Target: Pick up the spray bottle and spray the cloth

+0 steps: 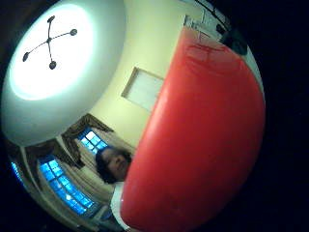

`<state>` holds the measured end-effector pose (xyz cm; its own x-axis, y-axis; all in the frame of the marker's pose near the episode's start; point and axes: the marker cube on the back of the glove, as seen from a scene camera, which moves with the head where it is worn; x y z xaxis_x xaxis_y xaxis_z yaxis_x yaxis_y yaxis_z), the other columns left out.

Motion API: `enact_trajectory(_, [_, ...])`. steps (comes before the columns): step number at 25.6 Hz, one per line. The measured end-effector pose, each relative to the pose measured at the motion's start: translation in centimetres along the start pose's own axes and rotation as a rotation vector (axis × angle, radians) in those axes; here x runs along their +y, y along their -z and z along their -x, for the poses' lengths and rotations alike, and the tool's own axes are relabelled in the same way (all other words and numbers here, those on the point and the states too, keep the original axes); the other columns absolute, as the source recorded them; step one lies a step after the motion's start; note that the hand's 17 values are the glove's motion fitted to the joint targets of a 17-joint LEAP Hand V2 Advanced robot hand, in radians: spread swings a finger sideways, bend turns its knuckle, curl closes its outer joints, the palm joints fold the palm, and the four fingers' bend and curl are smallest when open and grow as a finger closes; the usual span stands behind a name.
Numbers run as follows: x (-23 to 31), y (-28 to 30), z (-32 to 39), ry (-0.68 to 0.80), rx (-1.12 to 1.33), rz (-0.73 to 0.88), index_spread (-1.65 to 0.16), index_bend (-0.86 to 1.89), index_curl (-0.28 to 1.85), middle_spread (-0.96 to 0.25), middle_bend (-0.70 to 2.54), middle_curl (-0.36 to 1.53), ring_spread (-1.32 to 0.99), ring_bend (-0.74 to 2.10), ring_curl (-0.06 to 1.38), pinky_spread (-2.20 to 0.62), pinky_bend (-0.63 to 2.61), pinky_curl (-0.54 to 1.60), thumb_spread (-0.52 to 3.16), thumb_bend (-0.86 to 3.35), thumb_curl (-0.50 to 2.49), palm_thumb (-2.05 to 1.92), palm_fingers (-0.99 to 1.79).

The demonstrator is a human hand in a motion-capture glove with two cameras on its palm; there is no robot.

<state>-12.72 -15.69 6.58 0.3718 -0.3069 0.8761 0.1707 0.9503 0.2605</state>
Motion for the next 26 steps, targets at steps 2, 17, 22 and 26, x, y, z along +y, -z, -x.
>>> enact_trajectory(2, [-0.8, -0.1, 1.9, 0.0, -0.003, 0.02, -0.25, 0.3, 0.41, -0.21, 0.58, 0.55, -0.22, 0.79, 0.47, -0.32, 0.55, 0.4, 0.58, -0.02, 0.63, 0.97, 1.36])
enact_trajectory(17, [-7.0, -7.0, 6.3, -0.254, -0.019, 0.186, -0.25, 0.28, 0.48, -0.21, 0.59, 0.57, -0.22, 0.8, 0.49, -0.32, 0.55, 0.41, 0.54, -0.02, 0.7, 0.97, 1.35])
enact_trajectory(22, [-7.1, -9.6, 3.3, -0.392, 0.051, 0.246, -0.25, 0.27, 0.5, -0.21, 0.59, 0.57, -0.22, 0.8, 0.49, -0.32, 0.55, 0.41, 0.53, -0.02, 0.72, 0.97, 1.34])
enact_trajectory(26, [-6.0, -11.5, -0.1, -0.518, 0.068, 0.305, -0.26, 0.27, 0.52, -0.21, 0.59, 0.57, -0.22, 0.8, 0.49, -0.32, 0.55, 0.41, 0.53, -0.02, 0.73, 0.97, 1.34])
